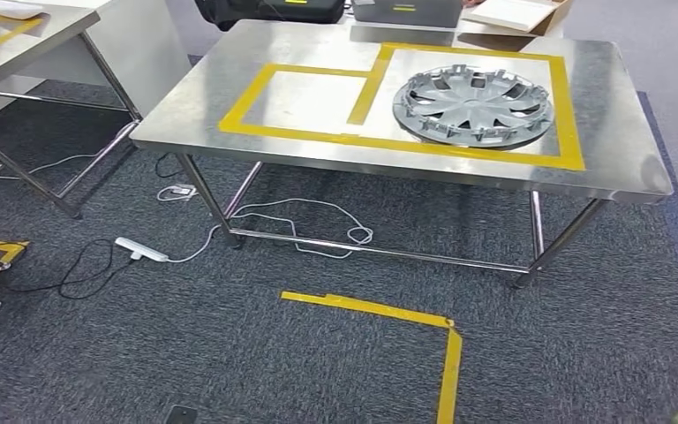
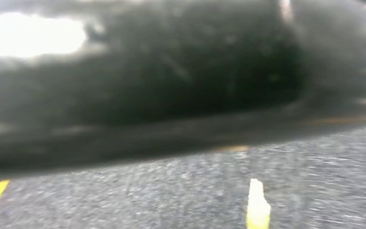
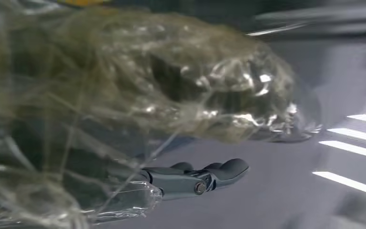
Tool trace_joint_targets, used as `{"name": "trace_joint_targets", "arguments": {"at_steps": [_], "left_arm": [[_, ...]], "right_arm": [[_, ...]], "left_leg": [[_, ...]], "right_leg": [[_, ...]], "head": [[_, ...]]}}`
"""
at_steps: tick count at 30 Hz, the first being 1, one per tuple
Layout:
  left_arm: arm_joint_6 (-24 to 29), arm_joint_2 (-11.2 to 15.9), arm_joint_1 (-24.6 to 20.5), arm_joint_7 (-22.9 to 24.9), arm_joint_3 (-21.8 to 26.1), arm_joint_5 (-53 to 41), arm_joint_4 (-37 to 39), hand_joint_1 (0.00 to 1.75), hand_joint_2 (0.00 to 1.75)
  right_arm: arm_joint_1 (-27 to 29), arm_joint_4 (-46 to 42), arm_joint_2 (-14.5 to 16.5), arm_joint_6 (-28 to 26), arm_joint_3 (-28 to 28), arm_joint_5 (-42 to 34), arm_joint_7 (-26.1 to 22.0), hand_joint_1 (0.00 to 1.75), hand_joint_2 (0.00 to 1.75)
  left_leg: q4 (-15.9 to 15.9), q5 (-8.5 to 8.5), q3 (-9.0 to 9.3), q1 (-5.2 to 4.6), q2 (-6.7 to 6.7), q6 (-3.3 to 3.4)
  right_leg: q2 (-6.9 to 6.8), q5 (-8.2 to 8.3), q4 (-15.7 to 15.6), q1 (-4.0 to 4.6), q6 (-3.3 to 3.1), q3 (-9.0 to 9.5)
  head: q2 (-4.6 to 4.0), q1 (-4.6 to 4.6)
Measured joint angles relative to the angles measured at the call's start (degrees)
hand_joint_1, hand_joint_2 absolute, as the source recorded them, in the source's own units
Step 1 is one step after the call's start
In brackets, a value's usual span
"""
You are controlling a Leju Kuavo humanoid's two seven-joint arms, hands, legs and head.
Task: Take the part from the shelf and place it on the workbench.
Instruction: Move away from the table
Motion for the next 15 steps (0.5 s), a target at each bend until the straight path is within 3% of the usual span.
{"name": "trace_joint_targets", "arguments": {"at_steps": [2,4,5,8,10,12,13,14,15], "left_arm": [[0.0,-0.1,-0.1,-0.1,0.5,0.0,0.0,0.00,0.00],[0.2,-0.3,-0.2,-0.3,1.0,0.0,0.0,0.00,0.00],[0.3,-0.4,-0.2,-0.4,1.2,0.0,0.0,0.00,0.00],[0.7,-0.7,-0.3,-0.4,1.8,-0.1,0.0,0.00,0.00],[0.9,-0.8,-0.3,-0.4,2.2,-0.1,0.0,0.00,0.00],[0.9,-0.9,-0.3,-0.4,2.4,-0.1,0.0,0.00,0.00],[0.9,-0.9,-0.3,-0.4,2.5,-0.1,0.0,0.00,0.00],[0.9,-1.0,-0.2,-0.4,2.6,-0.1,0.0,0.00,0.00],[0.9,-1.0,-0.2,-0.4,2.7,-0.1,0.0,0.00,0.00]], "right_arm": [[-2.3,9.1,-0.9,-2.6,-5.8,3.1,-0.1,0.00,0.00],[-4.2,17.4,-1.8,-5.9,-10.3,5.3,0.5,0.00,0.00],[-5.1,21.4,-2.3,-7.7,-12.2,6.5,1.1,0.00,0.00],[-6.8,30.9,-3.6,-11.5,-16.3,9.4,2.9,0.00,0.00],[-7.4,35.2,-4.1,-12.3,-18.0,10.1,3.3,0.00,0.00],[-7.8,38.2,-4.5,-12.4,-19.0,10.3,3.4,0.00,0.00],[-8.0,39.4,-4.7,-12.5,-19.4,10.5,3.6,0.00,0.00],[-8.1,40.4,-5.0,-12.5,-19.7,10.8,4.0,0.00,0.00],[-8.2,41.3,-5.2,-12.6,-19.9,11.3,4.7,0.00,0.00]], "left_leg": [[-6.1,2.65,4.90,0.14,-0.04,0.16],[-14.0,2.52,10.10,0.08,-0.13,0.66],[-16.2,2.01,11.42,-0.01,-0.17,0.97],[-17.3,2.19,11.30,-0.08,-0.03,2.31],[-17.4,2.96,10.62,-0.07,0.19,3.30],[-17.3,3.67,9.64,-0.41,0.31,3.74],[-17.2,4.01,9.16,-0.60,0.35,3.81],[-17.2,4.30,8.76,-0.77,0.36,3.83],[-17.1,4.53,8.46,-0.92,0.36,3.83]], "right_leg": [[0.07,0.72,0.8,-0.06,0.43,-1.83],[0.17,1.35,1.3,0.05,1.05,-3.00],[0.20,1.75,1.5,0.10,1.45,-3.35],[0.30,1.99,2.1,-0.07,2.48,-4.16],[0.45,-1.00,6.2,-0.25,2.92,-6.15],[0.56,-5.52,14.3,-0.30,3.20,-9.44],[0.58,-6.95,17.7,-0.29,3.25,-10.58],[0.59,-7.34,19.2,-0.28,3.20,-10.65],[0.59,-6.62,18.1,-0.25,3.04,-9.41]], "head": [[0.00,-0.01],[0.00,-0.01],[0.00,0.00],[0.00,0.04],[0.00,0.27],[0.00,0.51],[0.00,0.53],[0.00,0.52],[0.00,0.51]]}}
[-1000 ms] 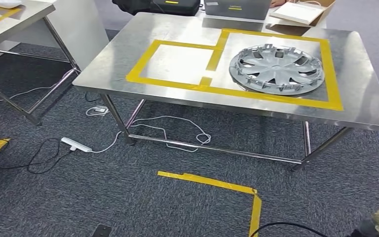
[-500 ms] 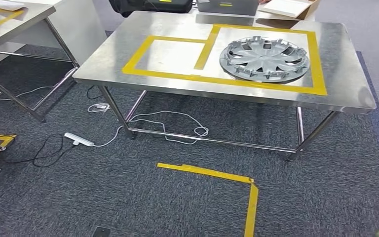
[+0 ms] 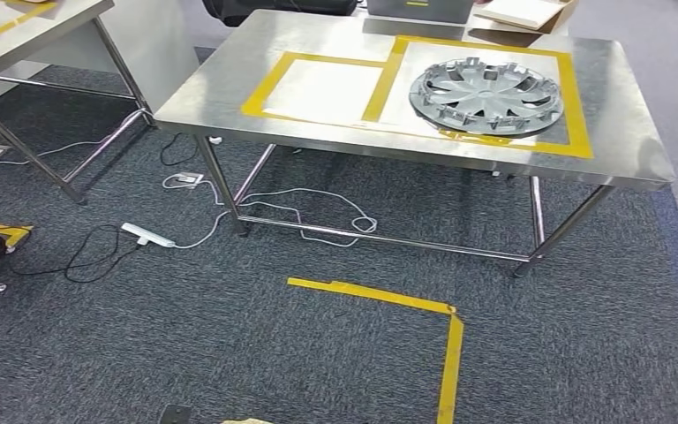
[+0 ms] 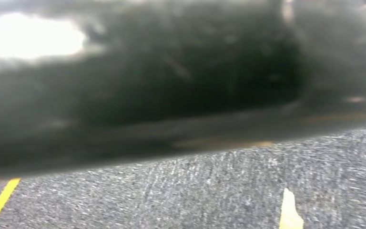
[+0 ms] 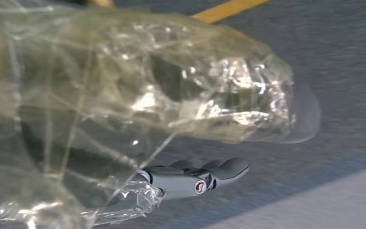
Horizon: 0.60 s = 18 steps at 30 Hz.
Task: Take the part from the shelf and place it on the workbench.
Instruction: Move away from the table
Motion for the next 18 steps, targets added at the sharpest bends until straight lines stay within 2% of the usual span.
{"name": "trace_joint_targets", "arguments": {"at_steps": [3,4,5,7,9,10,12,13,14,15,16,18], "left_arm": [[0.1,-0.1,0.0,0.0,0.1,0.0,0.0,0.00,0.00],[0.1,-0.1,-0.1,0.0,0.2,0.0,0.0,0.00,0.00],[0.1,-0.1,-0.1,0.0,0.3,0.0,0.0,0.00,0.00],[0.1,-0.2,-0.1,0.0,0.4,-0.1,0.0,0.00,0.00],[0.1,-0.2,-0.1,0.0,0.5,-0.1,0.0,0.00,0.00],[0.1,-0.2,-0.1,0.0,0.6,-0.1,0.0,0.00,0.00],[0.1,-0.2,-0.1,0.0,0.8,-0.1,0.0,0.00,0.00],[0.1,-0.2,-0.1,0.1,1.0,-0.1,0.0,0.00,0.00],[0.1,-0.1,0.0,0.1,1.0,-0.1,0.0,0.00,0.00],[0.1,-0.1,0.0,0.1,1.1,-0.1,0.0,0.00,0.00],[0.1,-0.1,0.0,0.1,1.2,-0.1,0.0,0.00,0.00],[0.2,-0.1,0.0,0.2,1.3,-0.1,0.0,0.00,0.00]], "right_arm": [[-0.5,2.7,-0.4,-1.1,-0.2,2.8,3.8,0.00,0.00],[-0.7,3.7,-0.5,-1.6,-0.2,3.9,5.3,0.00,0.00],[-0.8,4.6,-0.5,-2.1,-0.2,4.9,6.8,0.00,0.00],[-0.8,6.3,-0.5,-2.8,-0.2,6.4,9.6,0.00,0.00],[-0.7,7.8,-0.5,-3.2,-0.2,7.2,11.2,0.00,0.00],[-0.8,8.4,-0.5,-3.3,-0.2,7.4,11.6,0.00,0.00],[-0.8,9.3,-0.5,-3.2,-0.2,7.7,12.3,0.00,0.00],[-0.8,9.8,-0.5,-2.9,-0.2,8.1,12.9,0.00,0.00],[-0.8,10.2,-0.5,-2.5,-0.2,8.6,13.6,0.00,0.00],[-0.7,10.6,-0.5,-2.0,-0.2,9.2,14.4,0.00,0.00],[-0.7,11.0,-0.5,-1.5,-0.1,9.9,15.1,0.00,0.00],[-0.7,11.7,-0.4,-0.9,0.1,11.7,16.3,0.00,0.00]], "left_leg": [[0.4,0.38,-0.52,-0.33,0.01,-0.23],[0.5,0.48,-0.73,-0.41,0.04,-0.45],[0.7,0.58,-0.92,-0.46,0.08,-0.71],[0.8,0.83,-1.20,-0.46,0.12,-1.30],[2.1,-0.30,-1.81,-0.35,-0.04,-1.98],[4.3,-1.91,-2.79,-0.21,-0.14,-2.35],[11.6,-6.16,-5.93,0.23,-0.29,-3.07],[15.1,-7.67,-7.42,0.44,-0.29,-3.33],[17.1,-8.08,-8.15,0.63,-0.30,-3.52],[16.9,-7.35,-7.88,0.80,-0.30,-3.64],[14.6,-5.68,-6.57,0.96,-0.30,-3.70],[7.1,-2.17,-2.63,1.15,-0.55,-3.63]], "right_leg": [[-0.01,4.09,-12.5,0.30,-1.02,8.06],[-0.01,4.65,-15.5,0.45,-1.37,9.84],[-0.01,4.66,-16.8,0.58,-1.66,10.56],[0.00,4.96,-17.0,0.59,-2.18,10.61],[-0.07,5.49,-17.3,0.34,-2.81,10.43],[-0.09,5.75,-17.4,0.19,-3.12,10.25],[-0.10,6.01,-17.3,0.16,-3.41,9.62],[-0.07,6.10,-17.2,0.17,-3.44,9.30],[-0.04,6.18,-17.0,0.17,-3.41,9.00],[0.03,6.25,-16.8,0.15,-3.35,8.74],[0.12,6.30,-16.6,0.13,-3.26,8.55],[0.33,6.30,-16.0,0.21,-2.89,8.21]], "head": [[0.00,-0.02],[0.00,-0.04],[0.00,-0.05],[0.00,-0.05],[0.00,-0.14],[0.00,-0.20],[0.00,-0.30],[0.00,-0.28],[0.00,-0.28],[0.00,-0.28],[0.00,-0.28],[0.00,-0.31]]}}
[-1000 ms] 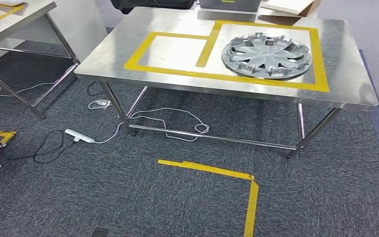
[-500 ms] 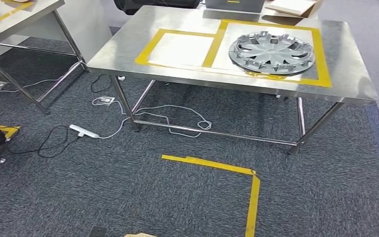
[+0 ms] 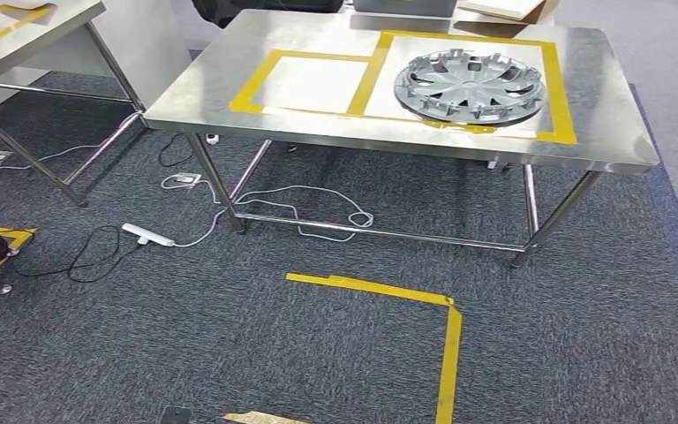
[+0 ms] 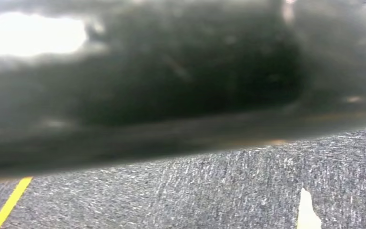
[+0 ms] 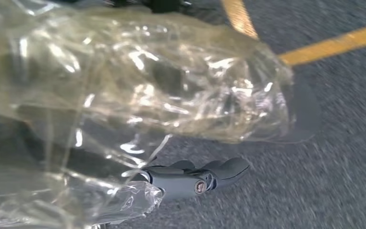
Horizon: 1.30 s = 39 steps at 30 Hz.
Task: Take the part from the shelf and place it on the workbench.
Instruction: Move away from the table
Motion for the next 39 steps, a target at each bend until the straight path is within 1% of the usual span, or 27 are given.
{"name": "trace_joint_targets", "arguments": {"at_steps": [2,5,6,7,8,10,11,12,13,15,16,17,18,20,22,23,25,26,27,28,29,31,33,35,36,37,39], "left_arm": [[0.0,0.0,-0.1,0.0,0.1,0.0,0.0,0.00,0.00],[0.1,0.0,0.0,-0.1,0.4,0.3,0.0,0.00,0.00],[0.1,-0.1,0.1,-0.1,0.5,0.4,0.0,0.00,0.00],[0.2,-0.1,0.1,-0.1,0.6,0.5,0.0,0.00,0.00],[0.2,-0.1,0.1,-0.1,0.7,0.6,0.0,0.00,0.00],[0.3,-0.1,0.1,0.0,1.1,0.7,0.0,0.00,0.00],[0.4,-0.1,0.2,0.0,1.3,0.7,0.0,0.00,0.00],[0.5,-0.1,0.2,0.0,1.4,0.7,0.0,0.00,0.00],[0.5,-0.2,0.2,0.1,1.5,0.7,0.0,0.00,0.00],[0.6,-0.3,0.2,0.0,1.5,0.7,0.0,0.00,0.00],[0.6,-0.3,0.2,0.1,1.5,0.7,0.0,0.00,0.00],[0.7,-0.4,0.2,0.1,1.6,0.7,0.0,0.00,0.00],[0.7,-0.5,0.2,0.1,1.6,0.7,0.0,0.00,0.00],[0.7,-0.5,0.1,0.1,1.6,0.7,0.0,0.00,0.00],[0.7,-0.5,0.1,0.1,1.6,0.7,0.0,0.00,0.00],[0.7,-0.5,0.1,0.2,1.7,0.7,0.0,0.00,0.00],[0.7,-0.5,0.2,0.3,1.8,0.7,0.0,0.00,0.00],[0.7,-0.5,0.3,0.3,1.9,0.7,0.0,0.00,0.00],[0.7,-0.5,0.3,0.4,1.9,0.7,0.0,0.00,0.00],[0.8,-0.6,0.4,0.4,2.0,0.7,0.0,0.00,0.00],[0.8,-0.5,0.4,0.4,2.0,0.7,0.0,0.00,0.00],[0.8,-0.6,0.4,0.5,2.1,0.7,0.0,0.00,0.00],[0.8,-0.6,0.4,0.6,2.2,0.7,0.0,0.00,0.00],[0.8,-0.8,0.4,0.8,2.3,0.7,0.0,0.00,0.00],[0.8,-0.9,0.3,0.9,2.4,0.6,0.0,0.00,0.00],[0.8,-0.9,0.3,0.9,2.4,0.6,0.0,0.00,0.00],[0.8,-1.0,0.3,0.9,2.4,0.6,0.0,0.00,0.00]], "right_arm": [[-0.1,0.6,0.1,0.5,0.6,2.1,1.4,0.00,0.00],[0.0,1.5,0.2,1.4,1.9,4.7,4.1,0.00,0.00],[0.1,1.8,0.3,1.8,2.3,5.7,5.0,0.00,0.00],[0.2,2.1,0.4,2.3,2.8,6.7,5.9,0.00,0.00],[0.3,2.4,0.5,2.8,3.4,7.8,6.8,0.00,0.00],[0.3,2.9,0.6,3.9,4.5,9.4,8.2,0.00,0.00],[0.4,3.2,0.7,4.4,5.0,10.1,8.7,0.00,0.00],[0.5,3.4,0.8,4.8,5.4,10.5,9.2,0.00,0.00],[0.6,3.6,0.8,5.1,5.8,10.9,9.6,0.00,0.00],[0.6,3.8,0.9,5.6,6.5,11.5,10.1,0.00,0.00],[0.5,3.8,0.9,5.9,6.8,11.6,10.3,0.00,0.00],[0.3,3.9,0.9,6.1,7.1,11.7,10.4,0.00,0.00],[0.2,4.0,0.9,6.3,7.2,11.8,10.6,0.00,0.00],[0.3,4.1,0.9,6.6,7.5,12.0,10.9,0.00,0.00],[0.4,4.2,0.9,6.8,7.7,12.1,11.0,0.00,0.00],[0.4,4.2,0.9,6.9,7.9,12.2,11.1,0.00,0.00],[0.3,4.3,0.9,7.2,8.2,12.3,11.1,0.00,0.00],[0.3,4.3,0.9,7.2,8.3,12.4,11.2,0.00,0.00],[0.4,4.3,0.9,7.3,8.3,12.4,11.3,0.00,0.00],[0.4,4.3,0.9,7.4,8.3,12.4,11.4,0.00,0.00],[0.4,4.3,0.9,7.4,8.3,12.5,11.5,0.00,0.00],[0.3,4.4,0.9,7.5,8.5,12.5,11.7,0.00,0.00],[0.1,4.4,0.9,7.5,8.6,12.6,11.9,0.00,0.00],[0.2,4.5,0.9,7.6,8.7,12.7,12.0,0.00,0.00],[0.3,4.5,0.9,7.7,8.7,12.8,12.1,0.00,0.00],[0.4,4.5,0.9,7.7,8.7,12.8,12.2,0.00,0.00],[0.3,4.6,0.9,7.8,8.7,13.0,12.3,0.00,0.00]], "left_leg": [[-4.4,1.07,1.98,-0.04,-0.32,0.47],[-5.0,1.27,1.61,-0.20,-0.23,1.78],[-5.1,1.53,1.52,-0.16,-0.10,2.26],[-5.3,1.80,1.40,-0.09,0.05,2.67],[-5.3,2.00,1.21,-0.08,0.26,2.97],[-5.3,2.22,0.75,-0.27,0.70,3.27],[-5.2,2.29,0.60,-0.38,0.96,3.32],[-5.2,2.34,0.52,-0.48,1.19,3.34],[-5.2,2.37,0.53,-0.57,1.39,3.33],[-5.2,2.38,0.67,-0.78,1.82,3.23],[-5.1,2.33,0.68,-0.93,2.04,3.05],[-5.1,2.31,0.64,-1.07,2.32,2.80],[-5.0,2.33,0.59,-1.16,2.61,2.51],[-5.0,2.28,0.59,-1.12,3.09,1.91],[-3.1,0.54,-0.05,-0.94,2.30,1.24],[-0.5,-1.27,-1.10,-0.78,1.65,0.92],[7.2,-5.28,-4.33,-0.48,0.74,0.43],[10.1,-6.22,-5.58,-0.36,0.60,0.28],[11.3,-6.05,-6.08,-0.25,0.53,0.19],[10.2,-4.70,-5.55,-0.14,0.45,0.15],[7.1,-2.58,-4.11,0.00,0.11,0.17],[-0.5,0.95,-0.71,0.34,-2.06,0.36],[-4.2,1.77,0.84,0.44,-3.68,0.69],[-4.7,1.86,0.88,0.35,-3.02,1.34],[-4.9,2.06,0.85,0.36,-2.46,1.76],[-5.1,2.27,0.81,0.40,-1.83,2.19],[-5.2,2.48,0.57,0.34,-0.39,2.75]], "right_leg": [[0.19,0.08,0.5,0.17,0.62,-0.55],[0.32,0.31,0.7,0.03,1.67,-1.22],[0.30,-0.32,1.4,-0.05,1.96,-1.67],[0.27,-1.65,3.2,-0.10,2.19,-2.58],[0.23,-3.61,6.3,-0.15,2.38,-4.04],[0.19,-7.50,14.3,-0.18,2.64,-7.47],[0.17,-8.25,16.9,-0.18,2.68,-8.46],[0.14,-7.88,17.3,-0.17,2.64,-8.39],[0.02,-6.50,15.3,-0.16,2.49,-7.13],[-1.02,-3.06,7.2,0.02,1.93,-2.57],[-1.65,-2.09,3.6,0.18,1.61,-0.73],[-2.12,-1.68,1.4,0.34,1.33,0.40],[-2.28,-1.78,0.5,0.49,1.11,0.63],[-1.70,-1.46,0.2,0.39,0.57,0.64],[-1.15,-0.93,-0.2,0.12,-0.10,0.81],[-0.86,-0.67,-0.4,-0.01,-0.38,0.88],[-0.09,-0.44,-0.3,0.00,-0.62,0.52],[0.36,-0.40,-0.3,0.01,-0.64,0.43],[0.85,-0.39,-0.2,0.01,-0.61,0.38],[1.40,-0.37,-0.1,0.00,-0.56,0.38],[1.99,-0.37,0.0,-0.02,-0.47,0.38],[3.23,-0.39,0.4,0.03,-0.03,0.19],[4.30,-0.23,0.6,0.05,0.76,-0.30],[5.19,0.09,0.4,-0.12,1.63,-0.99],[4.87,-0.17,0.8,-0.19,1.96,-1.40],[4.04,-1.10,2.0,-0.20,2.24,-2.16],[1.68,-4.92,8.0,-0.19,2.61,-4.94]], "head": [[0.00,0.05],[0.00,0.05],[0.00,0.16],[0.00,0.32],[0.00,0.45],[0.00,0.62],[0.00,0.60],[0.00,0.62],[0.00,0.60],[0.00,0.61],[0.00,0.61],[0.00,0.56],[0.00,0.53],[0.00,0.52],[0.00,0.33],[0.00,0.22],[0.00,0.07],[0.00,0.10],[0.00,0.10],[0.00,0.10],[0.00,0.11],[0.00,0.11],[0.00,0.11],[0.00,0.10],[0.00,0.16],[0.00,0.35],[0.00,0.69]]}}
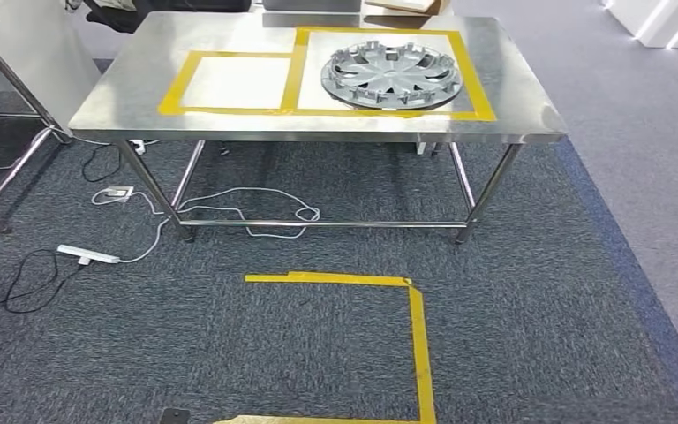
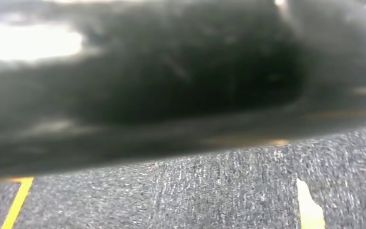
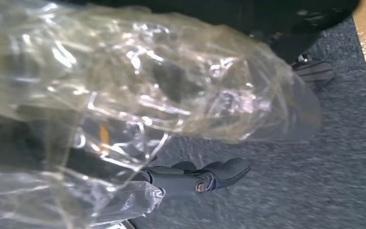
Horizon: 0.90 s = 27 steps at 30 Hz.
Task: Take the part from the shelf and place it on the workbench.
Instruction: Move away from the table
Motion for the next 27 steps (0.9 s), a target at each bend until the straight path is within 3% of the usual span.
{"name": "trace_joint_targets", "arguments": {"at_steps": [2,3,4,5,7,8,9,11,13,16,20,22,24,26,27], "left_arm": [[0.0,0.0,0.2,0.0,0.1,0.0,0.0,0.00,0.00],[0.0,0.0,0.2,0.0,0.1,0.0,0.0,0.00,0.00],[0.0,0.0,0.2,0.0,0.1,0.0,0.0,0.00,0.00],[0.0,0.0,0.2,0.0,0.1,0.0,0.0,0.00,0.00],[0.0,-0.1,0.1,0.0,0.1,0.0,0.0,0.00,0.00],[0.0,-0.1,0.1,0.0,0.1,0.0,0.0,0.00,0.00],[0.0,-0.1,0.1,0.0,0.1,0.0,0.0,0.00,0.00],[0.0,-0.1,0.0,0.1,0.1,0.0,0.0,0.00,0.00],[0.0,-0.1,-0.1,0.1,0.1,0.0,0.0,0.00,0.00],[0.0,-0.1,0.0,0.1,0.1,0.0,0.0,0.00,0.00],[0.0,-0.1,0.1,0.1,0.1,0.0,0.0,0.00,0.00],[0.0,-0.1,0.2,0.1,0.1,0.0,0.0,0.00,0.00],[0.0,0.0,0.4,0.1,0.2,0.0,0.0,0.00,0.00],[0.0,0.1,0.3,0.2,0.3,0.1,0.0,0.00,0.00],[0.0,0.1,0.3,0.2,0.4,0.2,0.0,0.00,0.00]], "right_arm": [[-0.1,0.0,0.0,0.1,0.0,0.1,0.2,0.00,0.00],[0.0,0.0,0.0,0.1,0.0,0.2,0.3,0.00,0.00],[0.1,0.0,0.0,0.1,0.0,0.2,0.4,0.00,0.00],[0.1,0.0,0.0,0.1,0.0,0.2,0.5,0.00,0.00],[0.0,0.0,0.0,0.1,0.0,0.3,0.5,0.00,0.00],[-0.1,0.0,0.0,0.1,0.1,0.4,0.6,0.00,0.00],[-0.3,0.0,0.0,0.1,0.1,0.4,0.6,0.00,0.00],[-0.2,0.0,0.0,0.1,0.2,0.6,0.7,0.00,0.00],[0.1,0.0,0.0,0.1,0.2,0.6,0.9,0.00,0.00],[-0.1,0.1,0.0,0.1,0.4,0.7,1.0,0.00,0.00],[-0.1,0.1,0.0,0.1,0.4,0.7,1.0,0.00,0.00],[-0.1,0.1,0.0,0.2,0.4,0.8,1.1,0.00,0.00],[-0.1,0.1,0.0,0.3,0.5,1.2,1.3,0.00,0.00],[-0.2,0.2,0.0,0.5,0.8,1.5,1.4,0.00,0.00],[-0.1,0.2,0.0,0.5,0.9,1.6,1.4,0.00,0.00]], "left_leg": [[0.0,0.07,-0.35,-0.21,1.54,0.19],[0.1,0.10,-0.48,-0.31,2.28,0.22],[0.1,0.12,-0.52,-0.40,2.96,0.23],[0.1,0.13,-0.48,-0.46,3.58,0.22],[0.2,0.08,-0.26,-0.70,4.74,0.00],[0.2,0.05,-0.16,-0.83,5.28,-0.24],[0.3,0.01,-0.08,-0.94,5.78,-0.54],[0.2,0.03,0.12,-0.95,6.74,-1.21],[1.1,-0.89,-0.03,-0.73,5.72,-1.89],[6.3,-4.88,-2.08,-0.33,1.95,-2.56],[8.1,-5.93,-2.83,-0.26,1.52,-2.65],[11.3,-6.86,-4.20,-0.21,1.20,-2.75],[7.2,-3.83,-2.48,-0.03,-1.47,-2.48],[0.6,-0.33,0.27,0.02,-3.59,-1.98],[0.3,-0.33,0.29,-0.02,-3.17,-1.75]], "right_leg": [[-1.04,-3.62,7.6,-0.04,0.29,-3.36],[-1.24,-4.05,9.4,-0.05,0.35,-3.94],[-1.42,-3.31,8.7,-0.05,0.29,-3.21],[-1.76,-1.74,5.7,0.00,0.12,-1.27],[-3.98,1.43,-2.9,0.30,-0.53,3.95],[-4.94,2.28,-6.0,0.48,-0.87,5.64],[-5.56,2.61,-7.6,0.64,-1.17,6.45],[-4.80,2.82,-8.1,0.77,-1.63,6.29],[-3.77,3.37,-8.4,0.52,-2.18,6.52],[-2.53,4.03,-8.6,0.18,-2.85,6.55],[-2.26,4.09,-8.6,0.18,-2.94,6.46],[-1.38,4.12,-8.6,0.22,-2.97,6.42],[1.61,4.05,-8.2,0.37,-2.53,6.25],[4.31,4.08,-7.9,0.30,-1.65,5.61],[4.81,4.16,-7.9,0.18,-1.22,5.22]], "head": [[0.00,0.10],[0.00,0.12],[0.00,0.11],[0.00,0.10],[0.00,0.12],[0.00,0.05],[0.00,-0.01],[0.00,-0.10],[0.00,-0.17],[0.00,-0.54],[0.00,-0.55],[0.00,-0.53],[0.00,-0.47],[0.00,-0.45],[0.00,-0.44]]}}
